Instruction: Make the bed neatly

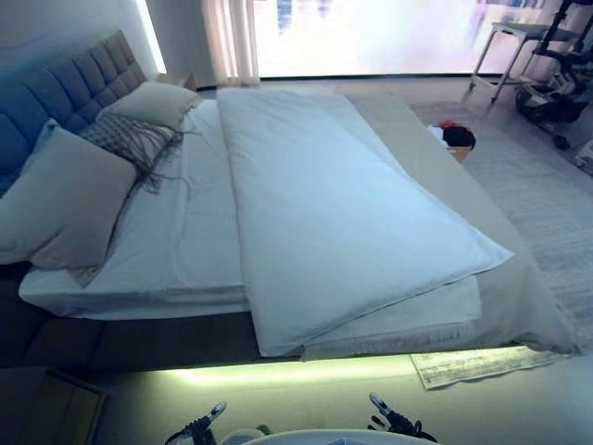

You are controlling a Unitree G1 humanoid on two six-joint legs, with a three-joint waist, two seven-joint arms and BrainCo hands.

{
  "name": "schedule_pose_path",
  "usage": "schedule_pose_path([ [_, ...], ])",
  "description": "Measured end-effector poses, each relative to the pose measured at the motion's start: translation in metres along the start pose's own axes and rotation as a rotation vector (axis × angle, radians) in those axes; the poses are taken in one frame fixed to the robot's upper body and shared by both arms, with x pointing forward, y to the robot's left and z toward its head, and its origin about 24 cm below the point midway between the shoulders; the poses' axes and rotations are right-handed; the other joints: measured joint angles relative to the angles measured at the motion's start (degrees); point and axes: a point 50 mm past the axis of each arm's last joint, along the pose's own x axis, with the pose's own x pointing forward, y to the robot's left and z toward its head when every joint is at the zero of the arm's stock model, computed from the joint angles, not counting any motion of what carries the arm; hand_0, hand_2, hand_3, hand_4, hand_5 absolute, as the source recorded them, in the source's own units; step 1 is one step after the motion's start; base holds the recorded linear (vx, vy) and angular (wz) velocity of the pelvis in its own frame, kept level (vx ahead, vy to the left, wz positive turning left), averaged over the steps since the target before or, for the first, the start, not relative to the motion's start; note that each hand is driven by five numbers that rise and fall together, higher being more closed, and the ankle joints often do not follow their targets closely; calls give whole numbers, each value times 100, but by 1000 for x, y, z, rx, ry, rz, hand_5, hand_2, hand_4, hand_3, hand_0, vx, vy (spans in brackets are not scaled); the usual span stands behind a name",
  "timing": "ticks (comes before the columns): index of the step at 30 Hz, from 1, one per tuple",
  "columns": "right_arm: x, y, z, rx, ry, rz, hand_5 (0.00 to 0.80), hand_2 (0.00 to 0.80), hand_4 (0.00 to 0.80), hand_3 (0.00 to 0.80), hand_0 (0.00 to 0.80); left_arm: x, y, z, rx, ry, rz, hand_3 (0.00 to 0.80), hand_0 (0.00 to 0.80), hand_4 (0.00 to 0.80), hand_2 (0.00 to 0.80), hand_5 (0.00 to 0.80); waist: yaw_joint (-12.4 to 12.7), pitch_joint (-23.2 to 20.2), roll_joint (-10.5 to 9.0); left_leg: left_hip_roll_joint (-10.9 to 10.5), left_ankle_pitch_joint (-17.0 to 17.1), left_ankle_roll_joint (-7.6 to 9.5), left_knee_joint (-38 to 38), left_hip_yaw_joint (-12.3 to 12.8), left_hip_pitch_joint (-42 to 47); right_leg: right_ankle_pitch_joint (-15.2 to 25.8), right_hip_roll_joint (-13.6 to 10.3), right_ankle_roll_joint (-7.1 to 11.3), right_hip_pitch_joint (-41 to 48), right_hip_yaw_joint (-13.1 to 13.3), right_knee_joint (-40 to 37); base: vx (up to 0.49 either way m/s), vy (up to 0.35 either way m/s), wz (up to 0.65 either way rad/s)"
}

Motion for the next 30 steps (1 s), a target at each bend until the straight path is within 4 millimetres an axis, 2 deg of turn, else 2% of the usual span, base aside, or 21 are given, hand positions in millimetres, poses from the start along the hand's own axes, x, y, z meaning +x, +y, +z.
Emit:
schedule_pose_path([
  [2,-2,-5,6,-2,-20,-9,0,0,0,0,0,0,0,-1,41,5,4,0,0,0,0,0,-38,-39,68,86,43,66,-111,18,39,0,-1,2,-464,0,918,207,51,15],
  [3,-2,-7,10,-2,-32,-11,0,0,0,0,0,0,2,-3,56,9,9,0,0,0,0,0,-33,-29,115,104,99,144,-262,31,160,22,-34,-14,-879,1,1675,190,-43,8],
  [4,-3,-8,11,0,-35,-7,0,0,0,0,0,0,7,-5,56,17,28,0,0,0,0,0,-24,-50,63,109,130,192,-315,32,194,-41,-104,-62,-1141,-6,2025,167,-100,2],
  [6,-2,-6,10,2,-32,0,0,0,0,0,0,-1,17,-3,57,11,52,0,0,0,0,0,-15,-51,-96,128,143,211,-349,64,186,-125,-149,-18,-1412,-8,1576,113,-149,3],
  [8,-2,-4,13,-7,-45,6,0,0,0,0,0,-1,21,-4,57,14,61,0,0,0,0,0,-40,-38,-98,234,152,226,-372,188,40,-60,-89,86,-1714,-87,688,68,-195,-8],
  [9,-2,-3,17,-15,-63,5,0,0,0,0,0,-1,19,-5,56,15,56,0,0,0,0,0,-54,-27,-86,248,162,242,-368,188,-70,77,-108,261,-1926,-202,255,87,-198,-1],
  [11,-1,1,25,-25,-85,3,0,0,0,0,0,-1,18,-6,54,18,55,0,0,0,0,0,-172,83,-77,271,199,294,-377,164,-126,522,-74,443,-2075,-378,-534,119,-188,6],
  [13,1,6,27,-27,-99,-1,0,0,0,0,0,-1,20,-5,49,17,57,0,0,0,0,0,-230,222,-124,256,190,270,-388,137,-118,741,-46,460,-2046,-454,-870,212,-228,31],
  [14,1,6,25,-26,-93,-9,0,0,0,0,0,-1,23,-8,45,24,66,0,0,0,0,0,-306,235,-178,233,184,217,-389,63,-81,745,-58,434,-1926,-458,-860,306,-240,65],
  [15,1,5,26,-36,-98,-22,0,0,0,0,0,-1,20,-8,44,20,61,0,0,0,0,0,-308,279,-142,299,146,138,-399,-44,0,899,7,384,-1828,-472,-845,289,-188,75],
  [17,-1,-3,23,-57,-87,-58,0,0,0,0,0,-1,13,-7,37,10,41,0,0,0,0,0,-312,348,-14,496,3,-65,-311,-42,209,920,223,351,-1559,-477,-898,241,-153,58],
  [18,-2,-6,23,-61,-86,-71,0,0,0,0,0,-1,13,-12,23,22,39,0,0,0,0,0,-285,349,23,569,-41,-126,-134,-35,289,1028,288,198,-1428,-493,-917,253,-146,40],
  [19,-3,-8,24,-64,-93,-78,0,0,0,0,0,-1,13,-18,17,39,39,0,0,0,0,0,-289,320,87,632,-97,-275,-102,0,411,1106,358,87,-1322,-593,-903,204,-107,31],
  [20,-3,-10,23,-63,-93,-87,0,0,0,0,0,-1,13,-21,14,45,40,0,0,0,0,0,-287,316,86,704,-144,-338,-121,41,490,1108,402,5,-1239,-632,-886,244,-121,21],
  [23,-4,-12,25,-59,-104,-113,0,0,0,0,0,-1,16,-24,14,52,45,0,0,0,0,0,-284,258,107,816,-190,-401,-107,32,487,1073,519,-111,-1244,-629,-854,196,-98,-5],
  [25,-5,-16,21,-55,-96,-138,0,0,0,0,0,-2,18,-25,35,54,54,0,0,0,0,0,-297,198,82,848,-234,-465,-103,35,530,1077,564,-298,-1170,-622,-852,151,-74,-5],
  [26,-5,-17,21,-54,-95,-141,0,0,0,0,0,-2,19,-26,38,56,58,0,0,0,0,0,-296,144,97,876,-259,-498,-76,37,547,1058,595,-315,-1169,-622,-833,109,-86,0],
  [28,-4,-13,24,-50,-107,-126,0,0,0,0,0,-2,23,-28,37,66,73,0,0,0,0,0,-279,122,76,914,-421,-718,569,-36,377,983,648,-334,-1114,-604,-844,85,-49,-5],
  [30,-2,-6,27,-21,-120,-99,0,0,0,0,0,-2,29,-20,35,41,87,0,0,0,0,0,-185,189,-191,724,-405,-735,2055,-431,-348,1000,419,-373,-959,-569,-979,97,95,-10],
])
